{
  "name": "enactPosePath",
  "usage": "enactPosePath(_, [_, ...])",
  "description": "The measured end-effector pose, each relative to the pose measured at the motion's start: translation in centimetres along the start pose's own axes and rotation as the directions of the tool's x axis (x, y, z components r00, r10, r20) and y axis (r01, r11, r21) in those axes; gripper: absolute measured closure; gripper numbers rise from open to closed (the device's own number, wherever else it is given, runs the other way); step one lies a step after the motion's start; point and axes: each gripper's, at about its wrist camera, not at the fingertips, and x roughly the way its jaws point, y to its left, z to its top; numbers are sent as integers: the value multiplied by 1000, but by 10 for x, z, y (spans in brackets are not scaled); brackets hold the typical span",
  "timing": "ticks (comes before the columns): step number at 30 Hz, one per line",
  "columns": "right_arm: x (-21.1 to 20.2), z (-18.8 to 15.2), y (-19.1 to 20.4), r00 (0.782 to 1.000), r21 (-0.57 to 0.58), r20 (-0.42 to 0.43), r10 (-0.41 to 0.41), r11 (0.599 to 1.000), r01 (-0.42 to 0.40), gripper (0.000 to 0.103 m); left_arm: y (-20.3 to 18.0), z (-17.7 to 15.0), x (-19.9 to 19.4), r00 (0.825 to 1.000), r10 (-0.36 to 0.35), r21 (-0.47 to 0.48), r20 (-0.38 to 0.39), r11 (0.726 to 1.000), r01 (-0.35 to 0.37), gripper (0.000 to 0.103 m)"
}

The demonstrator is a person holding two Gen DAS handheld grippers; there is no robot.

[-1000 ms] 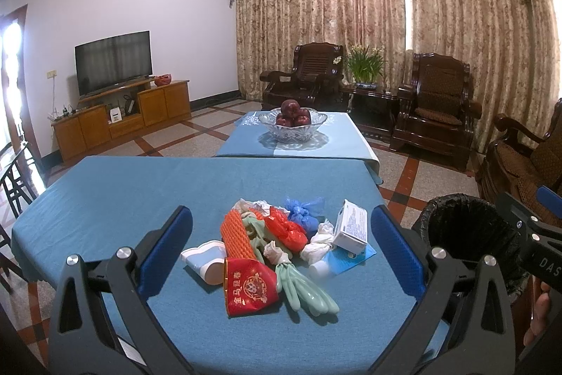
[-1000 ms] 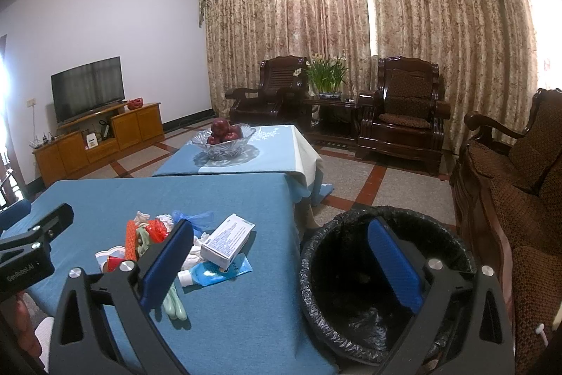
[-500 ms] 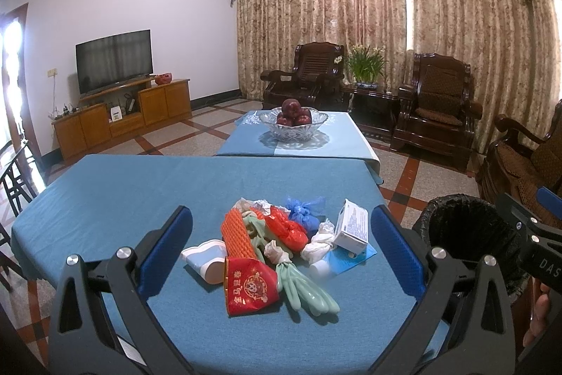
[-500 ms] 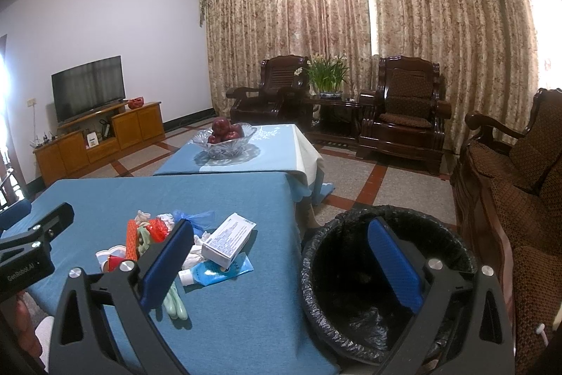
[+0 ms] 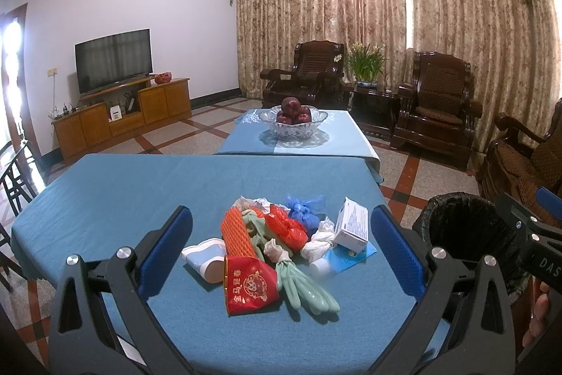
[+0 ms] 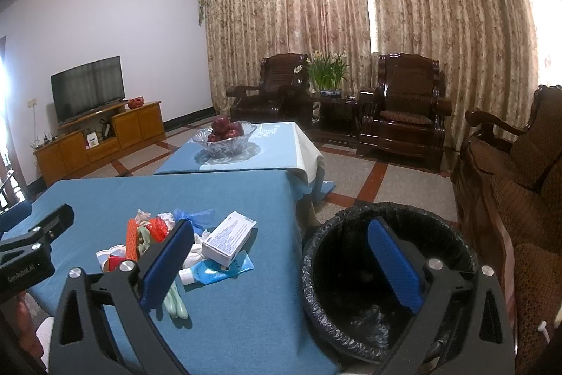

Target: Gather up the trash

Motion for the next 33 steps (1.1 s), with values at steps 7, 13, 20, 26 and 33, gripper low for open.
enactPosePath(7, [4,-4,1,1000,2,-1,1,1000,-1,6,0,0,0,1000,0,-1,-1,1000,0,5])
enactPosePath(13, [4,-4,2,1000,1,-3,1,1000,-1,6,0,0,0,1000,-1,-2,-2,1000,1,5])
enactPosePath(20, [5,-4,2,1000,1,-7,3,1000,-3,6,3,1,6,1000,0,-2,-4,1000,0,5])
enactPosePath(26, [15,-6,5,1000,-2,-20,6,1000,-6,6,12,-2,11,1000,1,-3,-13,1000,-1,5])
enactPosePath(33, [24,-5,9,999,-9,-37,-2,1000,1,6,11,-16,27,999,10,-6,-31,1000,-10,5])
